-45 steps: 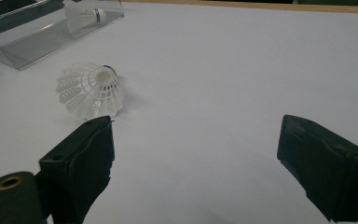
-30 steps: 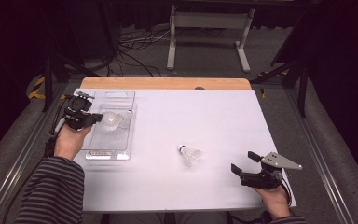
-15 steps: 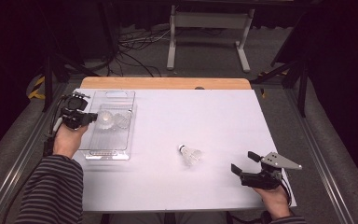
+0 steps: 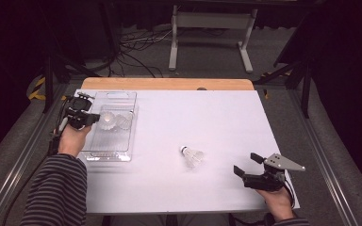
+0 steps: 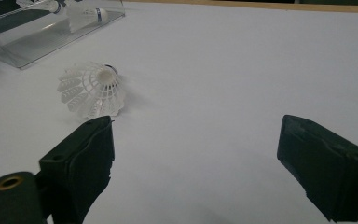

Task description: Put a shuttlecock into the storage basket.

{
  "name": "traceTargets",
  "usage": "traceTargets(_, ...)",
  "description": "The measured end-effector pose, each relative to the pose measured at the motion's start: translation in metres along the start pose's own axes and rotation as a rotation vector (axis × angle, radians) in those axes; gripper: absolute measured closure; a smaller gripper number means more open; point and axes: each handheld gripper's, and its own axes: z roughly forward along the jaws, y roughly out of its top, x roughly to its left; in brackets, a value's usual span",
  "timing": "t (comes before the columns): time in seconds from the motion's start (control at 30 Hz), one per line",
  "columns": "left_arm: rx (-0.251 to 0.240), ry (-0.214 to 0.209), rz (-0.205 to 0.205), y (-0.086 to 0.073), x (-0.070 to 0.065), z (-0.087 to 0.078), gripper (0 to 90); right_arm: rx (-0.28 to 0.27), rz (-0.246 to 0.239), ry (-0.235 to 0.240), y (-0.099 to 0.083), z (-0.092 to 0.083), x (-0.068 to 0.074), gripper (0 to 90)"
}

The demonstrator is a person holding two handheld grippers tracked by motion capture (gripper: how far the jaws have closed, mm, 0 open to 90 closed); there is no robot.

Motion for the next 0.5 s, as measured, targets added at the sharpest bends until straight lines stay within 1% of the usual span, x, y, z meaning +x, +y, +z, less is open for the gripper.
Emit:
traceTargets(0.03,-0.001,0.004,0.007,0.000,0.000,0.001,89.4,-0.001,0.001,-0.001,0.000,0.000,0.000,11.8)
traceTargets(0.13,0.010,0.006,0.009,0.001,-0.001,0.004,89.4,-0.001,0.002,0.000,0.000,0.000,0.000,11.8)
traceTargets(0.17,0.007,0.008,0.005,0.001,-0.002,0.005,89.4,-0.001,0.002,0.000,0.000,0.000,0.000,11.8)
traceTargets(0.2,0.009,0.007,0.010,0.001,-0.001,0.005,89.4,-0.001,0.000,0.002,0.000,0.000,0.000,11.8)
traceTargets(0.43,0.021,-0.006,-0.007,-0.001,-0.001,0.013,89.2,0.000,0.000,0.002,0.000,0.000,0.000,11.8)
traceTargets(0.5,0.035,-0.012,-0.010,-0.001,0.000,0.015,89.2,0.000,-0.001,0.003,0.000,0.000,0.000,11.8)
